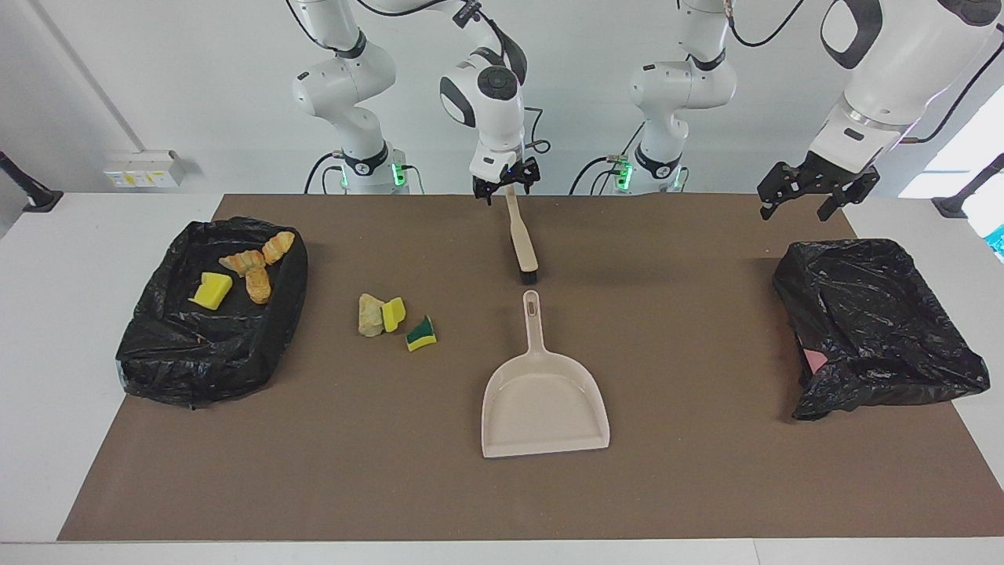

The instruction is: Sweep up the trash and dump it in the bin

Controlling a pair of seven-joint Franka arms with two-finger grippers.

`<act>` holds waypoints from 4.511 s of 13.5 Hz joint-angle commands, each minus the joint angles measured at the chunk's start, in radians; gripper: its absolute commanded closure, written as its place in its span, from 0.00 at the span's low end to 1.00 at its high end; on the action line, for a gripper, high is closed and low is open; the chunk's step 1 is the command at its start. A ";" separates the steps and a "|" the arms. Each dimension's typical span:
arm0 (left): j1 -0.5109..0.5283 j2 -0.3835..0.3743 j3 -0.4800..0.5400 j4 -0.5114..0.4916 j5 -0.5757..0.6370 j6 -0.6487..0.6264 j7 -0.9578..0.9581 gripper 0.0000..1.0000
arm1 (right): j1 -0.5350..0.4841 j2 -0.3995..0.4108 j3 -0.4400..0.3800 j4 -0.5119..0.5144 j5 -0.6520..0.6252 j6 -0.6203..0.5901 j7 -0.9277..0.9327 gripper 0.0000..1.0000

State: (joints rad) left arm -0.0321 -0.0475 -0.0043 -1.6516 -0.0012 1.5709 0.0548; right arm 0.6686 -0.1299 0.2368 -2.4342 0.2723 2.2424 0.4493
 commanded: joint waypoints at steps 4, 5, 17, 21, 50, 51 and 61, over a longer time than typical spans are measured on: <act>0.003 0.005 -0.002 0.019 0.016 -0.017 -0.001 0.00 | 0.023 0.016 -0.004 -0.039 0.027 0.055 0.003 0.00; 0.003 0.005 -0.002 0.019 0.016 -0.017 -0.001 0.00 | 0.025 0.016 -0.004 -0.040 0.027 0.059 0.005 0.02; 0.003 0.005 -0.002 0.019 0.016 -0.018 -0.001 0.00 | 0.009 0.046 -0.007 0.004 0.027 0.049 0.020 1.00; -0.055 -0.002 -0.013 0.012 -0.023 0.036 -0.022 0.00 | -0.039 -0.058 -0.013 0.004 0.012 -0.030 0.023 1.00; -0.598 0.492 -0.011 0.036 0.081 0.537 -0.641 1.00 | -0.574 -0.022 -0.004 0.018 -0.240 -0.264 -0.200 1.00; -0.586 0.474 -0.007 0.033 0.081 0.517 -0.618 1.00 | -0.570 -0.027 -0.005 0.029 -0.243 -0.273 -0.160 1.00; -0.370 0.255 0.010 0.003 0.079 0.195 0.360 1.00 | -0.650 -0.132 -0.008 0.052 -0.338 -0.462 -0.196 1.00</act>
State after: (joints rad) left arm -0.4399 0.2559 0.0132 -1.6148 0.0608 1.7951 0.2579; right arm 0.0370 -0.2467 0.2172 -2.3345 -0.0569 1.7532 0.3016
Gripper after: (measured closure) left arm 0.687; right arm 0.740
